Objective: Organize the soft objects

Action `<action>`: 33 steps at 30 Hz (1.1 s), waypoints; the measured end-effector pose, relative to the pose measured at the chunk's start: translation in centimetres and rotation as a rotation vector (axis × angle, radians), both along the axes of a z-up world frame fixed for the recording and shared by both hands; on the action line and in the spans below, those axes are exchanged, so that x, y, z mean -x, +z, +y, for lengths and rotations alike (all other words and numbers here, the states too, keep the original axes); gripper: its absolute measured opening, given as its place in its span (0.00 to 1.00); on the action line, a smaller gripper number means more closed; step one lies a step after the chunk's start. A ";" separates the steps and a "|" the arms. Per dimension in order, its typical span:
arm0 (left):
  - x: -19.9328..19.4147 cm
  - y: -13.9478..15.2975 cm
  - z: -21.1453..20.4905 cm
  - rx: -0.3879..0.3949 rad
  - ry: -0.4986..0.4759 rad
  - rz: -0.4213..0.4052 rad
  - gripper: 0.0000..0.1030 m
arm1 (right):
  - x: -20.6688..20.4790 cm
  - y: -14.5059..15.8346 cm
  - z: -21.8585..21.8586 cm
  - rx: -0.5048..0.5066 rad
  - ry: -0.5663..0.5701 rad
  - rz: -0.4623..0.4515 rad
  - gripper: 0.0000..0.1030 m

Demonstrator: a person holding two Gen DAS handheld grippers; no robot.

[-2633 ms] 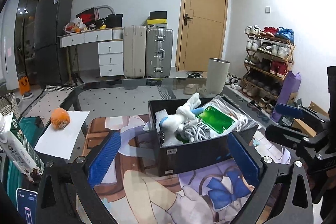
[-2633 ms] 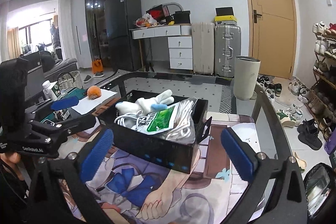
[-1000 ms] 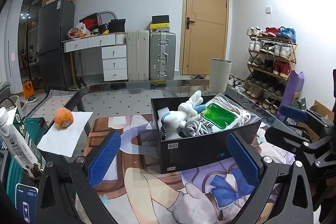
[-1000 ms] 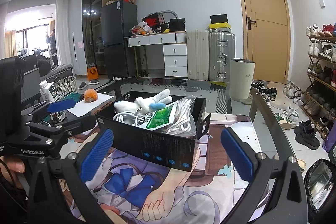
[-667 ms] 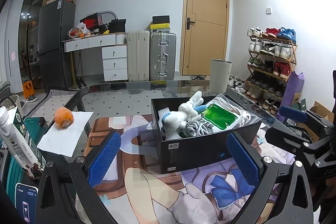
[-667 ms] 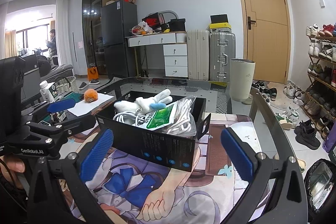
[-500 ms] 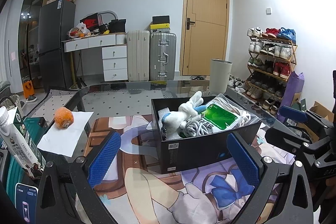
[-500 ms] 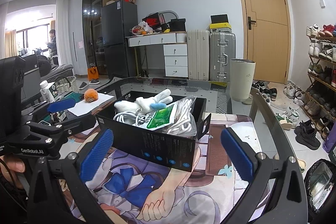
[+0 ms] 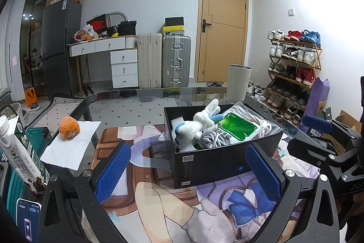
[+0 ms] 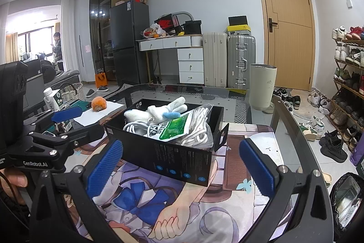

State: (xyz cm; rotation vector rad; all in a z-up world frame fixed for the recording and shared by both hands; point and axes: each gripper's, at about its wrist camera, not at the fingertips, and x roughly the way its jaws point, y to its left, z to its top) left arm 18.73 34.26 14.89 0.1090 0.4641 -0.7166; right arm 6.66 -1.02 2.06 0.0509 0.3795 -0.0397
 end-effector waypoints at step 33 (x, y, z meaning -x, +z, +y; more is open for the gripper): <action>0.0 0.0 0.1 0.000 0.001 -0.002 0.99 | 0.3 0.0 -0.2 0.003 -0.025 -0.010 1.00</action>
